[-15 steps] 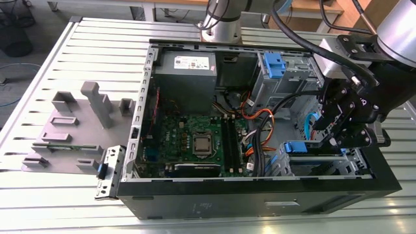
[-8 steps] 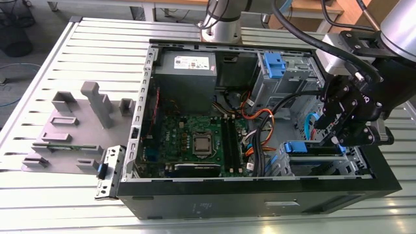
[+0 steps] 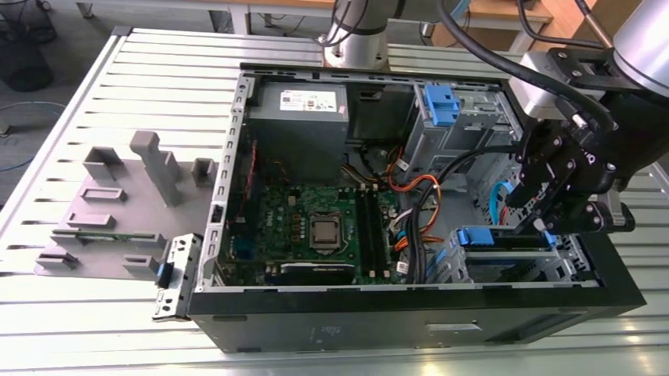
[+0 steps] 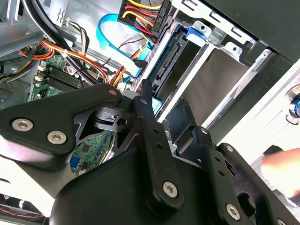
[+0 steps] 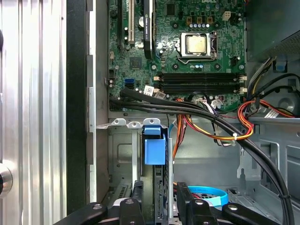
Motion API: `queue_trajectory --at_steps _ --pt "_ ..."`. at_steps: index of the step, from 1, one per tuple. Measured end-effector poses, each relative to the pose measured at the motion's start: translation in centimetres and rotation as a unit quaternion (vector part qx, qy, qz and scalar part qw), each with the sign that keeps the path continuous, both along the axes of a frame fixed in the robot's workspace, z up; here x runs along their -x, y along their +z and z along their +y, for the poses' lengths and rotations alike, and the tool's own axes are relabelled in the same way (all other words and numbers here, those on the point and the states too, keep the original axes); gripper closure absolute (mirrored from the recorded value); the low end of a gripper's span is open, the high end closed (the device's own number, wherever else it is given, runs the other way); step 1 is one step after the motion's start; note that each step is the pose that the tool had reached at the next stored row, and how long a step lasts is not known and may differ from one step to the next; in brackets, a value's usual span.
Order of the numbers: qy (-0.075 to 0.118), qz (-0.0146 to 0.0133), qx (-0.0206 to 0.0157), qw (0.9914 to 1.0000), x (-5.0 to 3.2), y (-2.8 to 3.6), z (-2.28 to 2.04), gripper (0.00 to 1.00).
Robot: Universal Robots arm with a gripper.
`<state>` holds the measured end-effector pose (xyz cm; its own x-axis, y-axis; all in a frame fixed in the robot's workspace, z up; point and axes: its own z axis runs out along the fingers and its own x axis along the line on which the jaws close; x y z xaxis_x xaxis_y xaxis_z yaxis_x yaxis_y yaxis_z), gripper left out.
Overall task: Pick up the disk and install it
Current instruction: 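Insert the first disk wire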
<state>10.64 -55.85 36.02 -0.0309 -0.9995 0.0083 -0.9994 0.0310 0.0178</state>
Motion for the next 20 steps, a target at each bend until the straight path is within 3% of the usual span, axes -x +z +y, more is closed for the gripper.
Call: queue_trajectory --at_steps 10,17,20 --pt "0.0 0.0 0.0 1.0 0.0 0.07 0.0 0.58" --pt "0.0 0.0009 0.0 1.0 0.0 0.93 0.0 0.58" --pt "0.0 0.0009 -0.0001 1.0 0.0 0.95 0.05 0.58"
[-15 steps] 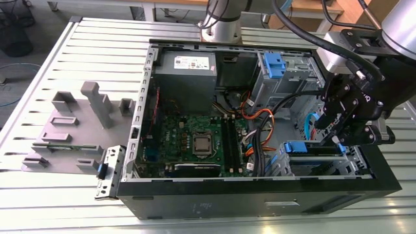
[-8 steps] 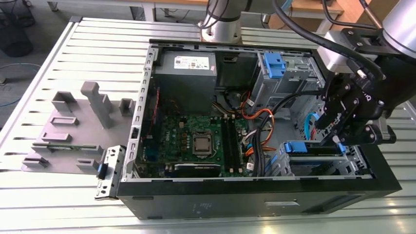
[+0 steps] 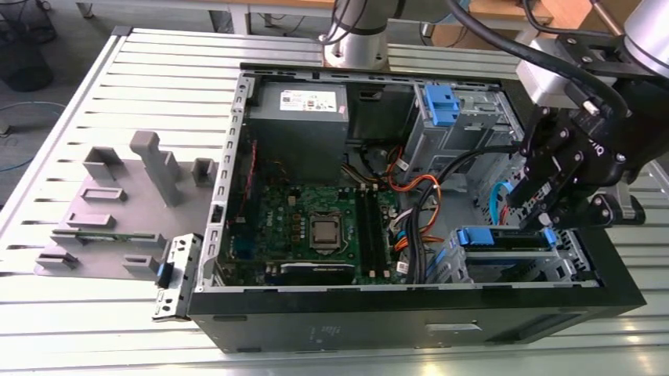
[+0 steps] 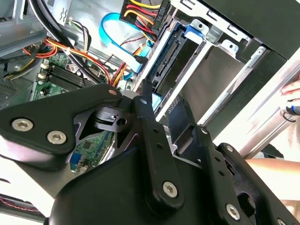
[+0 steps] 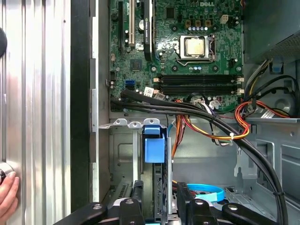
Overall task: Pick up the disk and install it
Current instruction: 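Insert the first disk wire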
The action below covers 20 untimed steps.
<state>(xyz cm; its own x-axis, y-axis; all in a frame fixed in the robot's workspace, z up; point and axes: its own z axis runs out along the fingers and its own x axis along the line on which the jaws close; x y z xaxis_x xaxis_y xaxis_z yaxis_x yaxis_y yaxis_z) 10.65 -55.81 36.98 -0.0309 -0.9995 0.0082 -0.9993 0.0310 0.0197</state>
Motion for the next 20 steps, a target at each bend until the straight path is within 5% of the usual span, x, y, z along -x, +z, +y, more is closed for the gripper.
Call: queue_trajectory --at_steps 10,20 --pt "0.0 0.0 -0.0004 1.0 -0.02 -0.12 1.53 0.58" --pt "0.0 0.0 -0.0004 1.0 -0.92 -0.8 1.94 0.58"
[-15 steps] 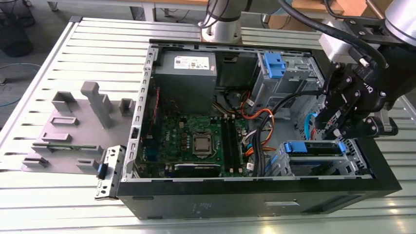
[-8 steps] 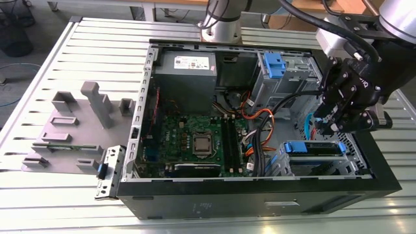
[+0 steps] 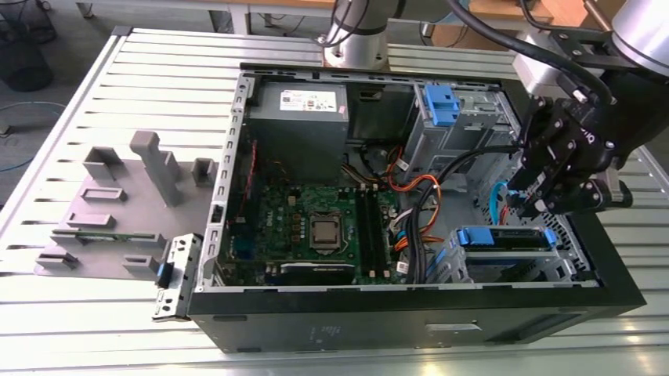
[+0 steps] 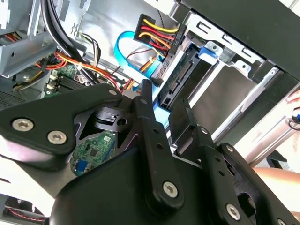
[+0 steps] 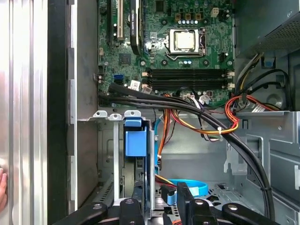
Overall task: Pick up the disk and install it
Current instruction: 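Insert the first disk wire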
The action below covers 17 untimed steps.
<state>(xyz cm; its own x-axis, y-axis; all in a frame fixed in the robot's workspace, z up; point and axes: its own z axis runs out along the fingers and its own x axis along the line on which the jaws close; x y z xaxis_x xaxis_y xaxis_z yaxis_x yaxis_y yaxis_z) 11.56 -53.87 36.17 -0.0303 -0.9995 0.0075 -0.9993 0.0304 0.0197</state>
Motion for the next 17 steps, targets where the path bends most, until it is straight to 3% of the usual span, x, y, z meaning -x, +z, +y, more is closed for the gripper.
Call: queue_trajectory --at_steps 17 --pt "0.0 0.0 0.0008 1.0 -0.12 -0.62 0.03 0.58"
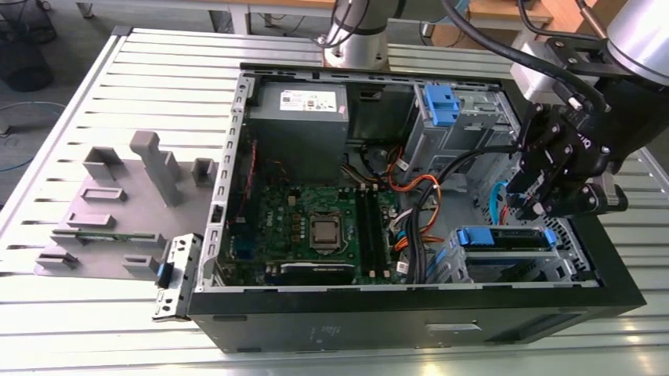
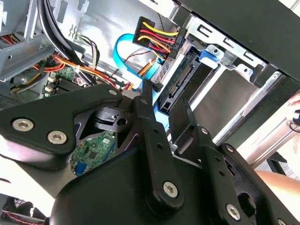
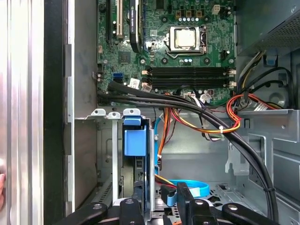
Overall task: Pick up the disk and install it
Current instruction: 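Insert the first disk wire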
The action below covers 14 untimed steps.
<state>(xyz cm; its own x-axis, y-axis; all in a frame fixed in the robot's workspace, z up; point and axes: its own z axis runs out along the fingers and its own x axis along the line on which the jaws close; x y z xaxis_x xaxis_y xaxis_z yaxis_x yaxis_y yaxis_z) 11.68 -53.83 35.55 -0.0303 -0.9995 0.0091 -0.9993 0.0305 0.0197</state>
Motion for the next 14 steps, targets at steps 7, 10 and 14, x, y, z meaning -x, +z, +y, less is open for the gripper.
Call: queue_trajectory --at_steps 7,10,14 --pt "0.0 0.0 0.0009 1.0 0.0 -0.24 0.0 0.58" --pt "0.0 0.0 0.0009 1.0 0.0 -0.25 0.0 0.58" --pt "0.0 0.0 0.0008 1.0 0.0 -0.26 0.0 0.6"
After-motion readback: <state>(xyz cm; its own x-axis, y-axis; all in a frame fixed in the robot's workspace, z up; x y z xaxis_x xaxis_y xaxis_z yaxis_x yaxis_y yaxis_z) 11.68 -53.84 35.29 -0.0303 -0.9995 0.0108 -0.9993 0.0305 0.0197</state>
